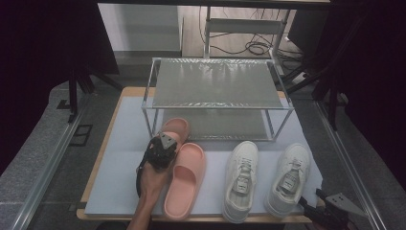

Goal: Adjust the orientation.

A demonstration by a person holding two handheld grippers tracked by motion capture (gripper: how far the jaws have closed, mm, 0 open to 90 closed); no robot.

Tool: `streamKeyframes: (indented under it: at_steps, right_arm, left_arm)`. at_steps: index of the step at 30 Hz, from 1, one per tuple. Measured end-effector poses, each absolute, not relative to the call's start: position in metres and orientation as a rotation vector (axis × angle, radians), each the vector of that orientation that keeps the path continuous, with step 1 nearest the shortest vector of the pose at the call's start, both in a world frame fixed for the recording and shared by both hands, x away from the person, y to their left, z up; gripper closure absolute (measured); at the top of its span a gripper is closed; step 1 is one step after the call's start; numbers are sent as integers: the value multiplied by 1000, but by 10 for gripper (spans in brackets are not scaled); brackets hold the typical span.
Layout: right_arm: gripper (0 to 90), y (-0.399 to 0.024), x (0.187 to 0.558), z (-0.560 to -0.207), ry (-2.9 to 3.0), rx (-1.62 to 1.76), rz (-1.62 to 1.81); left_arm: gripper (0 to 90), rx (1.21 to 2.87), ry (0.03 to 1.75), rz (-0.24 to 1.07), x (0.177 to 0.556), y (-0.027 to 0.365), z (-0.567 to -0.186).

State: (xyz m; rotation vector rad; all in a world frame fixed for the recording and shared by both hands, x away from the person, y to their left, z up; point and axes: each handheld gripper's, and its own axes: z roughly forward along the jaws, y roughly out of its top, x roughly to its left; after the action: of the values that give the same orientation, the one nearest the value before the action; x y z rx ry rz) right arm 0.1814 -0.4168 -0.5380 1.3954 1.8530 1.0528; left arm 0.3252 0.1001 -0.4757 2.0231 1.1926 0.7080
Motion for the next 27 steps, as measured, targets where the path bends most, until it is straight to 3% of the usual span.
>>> streamKeyframes:
  at_steps: [22,27]
  right_arm:
    - [230,-417,181,-539,1850,1396,1061]
    - [230,-417,181,-539,1846,1397,1064]
  left_arm:
    - [841,2062,1215,731,375,82,-478]
    - [773,2068,1197,738,370,86,-473]
